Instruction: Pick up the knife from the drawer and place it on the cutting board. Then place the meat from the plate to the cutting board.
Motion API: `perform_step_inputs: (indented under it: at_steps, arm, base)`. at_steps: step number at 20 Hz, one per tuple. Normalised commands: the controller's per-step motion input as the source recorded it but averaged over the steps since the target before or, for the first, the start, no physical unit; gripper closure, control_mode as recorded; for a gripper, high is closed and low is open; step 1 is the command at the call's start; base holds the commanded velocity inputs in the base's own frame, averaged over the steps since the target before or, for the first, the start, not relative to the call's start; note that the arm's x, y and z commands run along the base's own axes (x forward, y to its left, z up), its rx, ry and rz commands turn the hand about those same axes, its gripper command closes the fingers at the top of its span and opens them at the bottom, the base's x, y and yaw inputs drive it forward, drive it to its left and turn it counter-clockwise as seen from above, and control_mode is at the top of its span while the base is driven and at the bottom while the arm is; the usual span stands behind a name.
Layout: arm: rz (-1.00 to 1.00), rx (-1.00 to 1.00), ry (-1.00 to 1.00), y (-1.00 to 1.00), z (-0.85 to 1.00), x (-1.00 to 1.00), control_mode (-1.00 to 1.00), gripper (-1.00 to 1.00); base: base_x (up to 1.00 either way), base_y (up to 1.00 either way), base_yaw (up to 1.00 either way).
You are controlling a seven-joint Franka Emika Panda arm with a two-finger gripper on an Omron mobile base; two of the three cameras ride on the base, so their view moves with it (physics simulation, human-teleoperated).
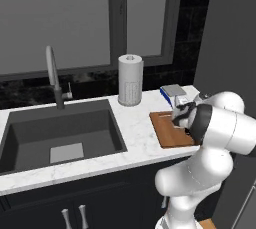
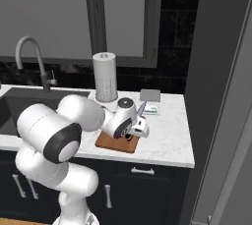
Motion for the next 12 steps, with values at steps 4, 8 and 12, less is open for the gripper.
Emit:
perform_step_inputs:
  at_steps: [4,8,12]
  arm:
    - [0.02,-0.01,-0.19,0.16,0.56,-0.39,-1.00,-1.00]
    - [0.00,0.00,-0.16,0.01,0.92,-0.39,-1.00,-1.00]
    - [0.00,0.00,-0.07,0.01,1.00,-0.38,-1.00,-1.00]
  base:
    - [0.00,0.00,0.00]
    - [0.00,0.00,0.00]
    - [0.00,0.00,0.00]
